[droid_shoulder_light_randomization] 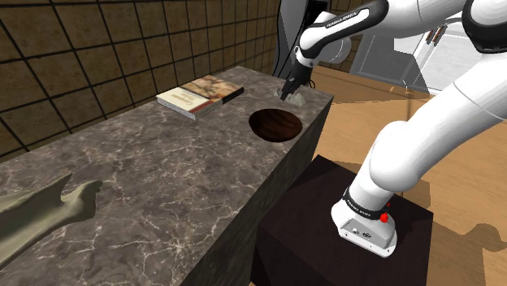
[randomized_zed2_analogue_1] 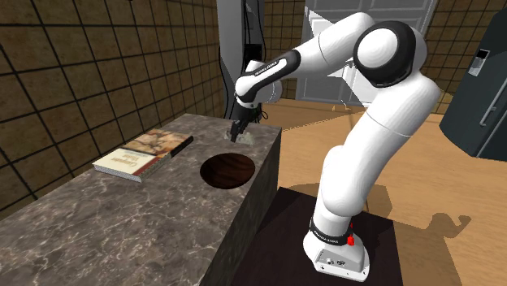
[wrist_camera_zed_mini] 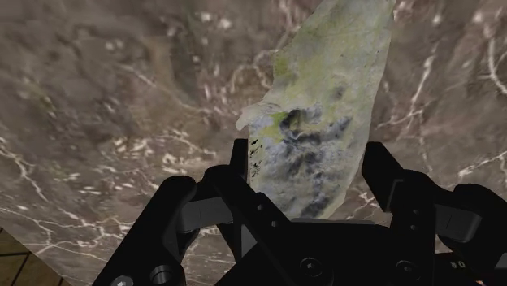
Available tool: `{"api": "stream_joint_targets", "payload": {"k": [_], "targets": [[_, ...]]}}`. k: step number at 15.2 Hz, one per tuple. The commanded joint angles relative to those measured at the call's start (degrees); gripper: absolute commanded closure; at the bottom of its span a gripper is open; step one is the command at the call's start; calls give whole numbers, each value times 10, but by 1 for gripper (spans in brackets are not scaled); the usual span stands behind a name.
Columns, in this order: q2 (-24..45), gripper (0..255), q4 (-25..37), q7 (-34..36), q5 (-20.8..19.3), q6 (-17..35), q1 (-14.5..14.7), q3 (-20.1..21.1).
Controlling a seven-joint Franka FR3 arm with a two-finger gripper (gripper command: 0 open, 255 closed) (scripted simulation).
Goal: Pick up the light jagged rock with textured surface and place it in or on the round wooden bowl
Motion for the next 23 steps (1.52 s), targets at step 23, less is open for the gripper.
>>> {"api": "stream_joint_targets", "payload": {"k": [23], "targets": [[-101,255,67,96,-43,-157,-17,73]]}}
